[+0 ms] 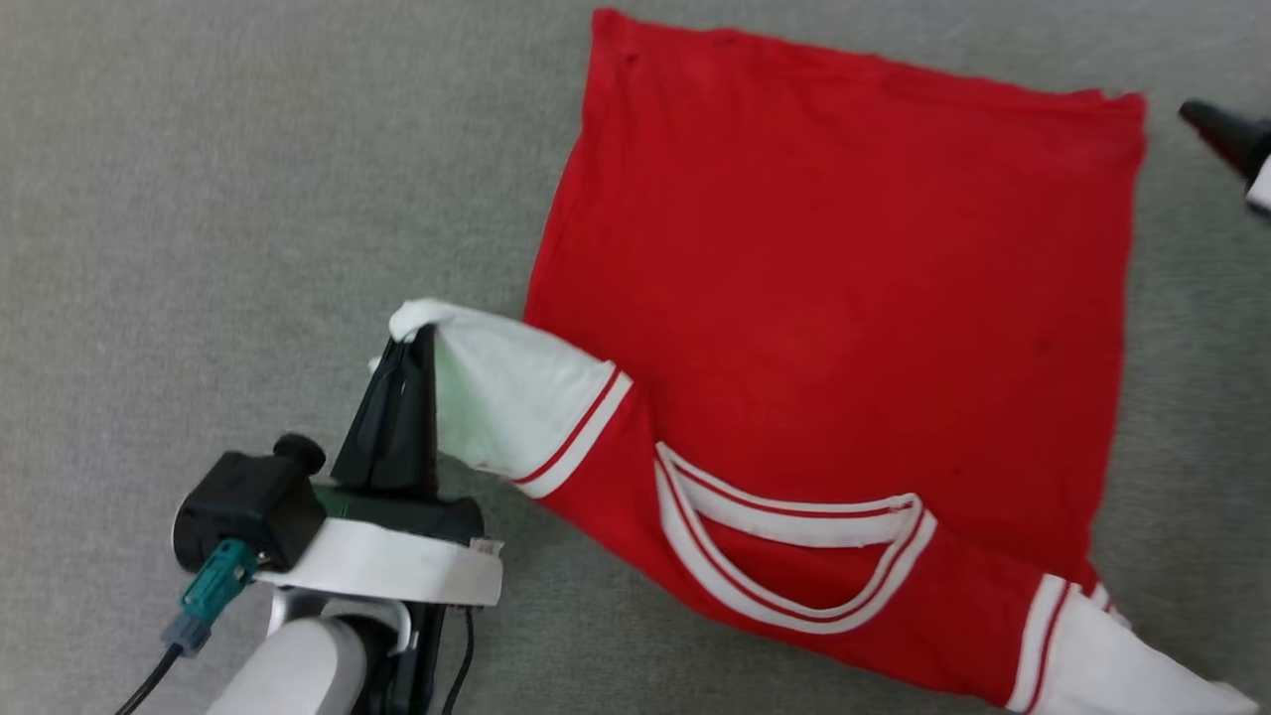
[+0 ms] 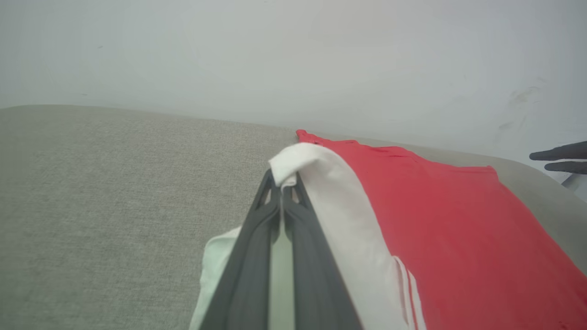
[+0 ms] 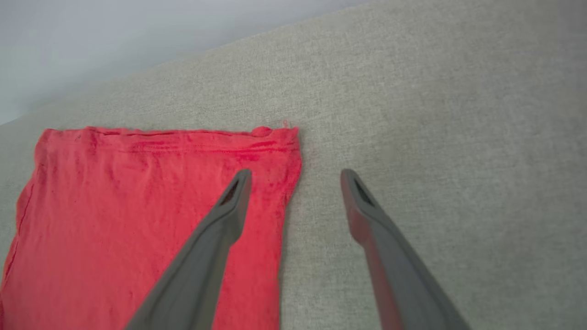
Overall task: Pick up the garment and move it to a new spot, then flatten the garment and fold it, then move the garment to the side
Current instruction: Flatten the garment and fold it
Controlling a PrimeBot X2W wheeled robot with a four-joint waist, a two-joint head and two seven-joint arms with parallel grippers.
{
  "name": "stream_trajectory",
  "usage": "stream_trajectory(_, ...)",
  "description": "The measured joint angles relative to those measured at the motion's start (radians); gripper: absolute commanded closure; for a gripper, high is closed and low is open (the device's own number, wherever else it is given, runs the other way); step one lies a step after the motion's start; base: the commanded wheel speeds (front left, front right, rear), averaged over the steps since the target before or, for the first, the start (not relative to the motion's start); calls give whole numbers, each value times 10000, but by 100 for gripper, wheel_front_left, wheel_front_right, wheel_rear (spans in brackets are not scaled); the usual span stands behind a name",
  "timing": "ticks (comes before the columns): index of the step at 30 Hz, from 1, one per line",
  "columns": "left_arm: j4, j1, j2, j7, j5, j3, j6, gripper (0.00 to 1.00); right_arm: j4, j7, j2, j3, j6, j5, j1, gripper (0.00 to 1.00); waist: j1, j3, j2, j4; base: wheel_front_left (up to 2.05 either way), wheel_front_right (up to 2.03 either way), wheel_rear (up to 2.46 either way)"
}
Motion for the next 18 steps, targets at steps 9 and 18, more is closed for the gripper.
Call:
stream_trajectory(9, -61, -1127, -326, -63, 364, -407, -359, 100, 853, 1331, 257, -790, 0, -1471, -1545, 0, 0, 1398, 0, 948, 0, 0, 0)
stream_trajectory(18, 341, -1220, -523, -132, 339, -545, -489, 100, 1221, 1998, 364, -1649, 4, -2282, -1847, 100, -2, 1524, 0, 1208, 0, 0, 0)
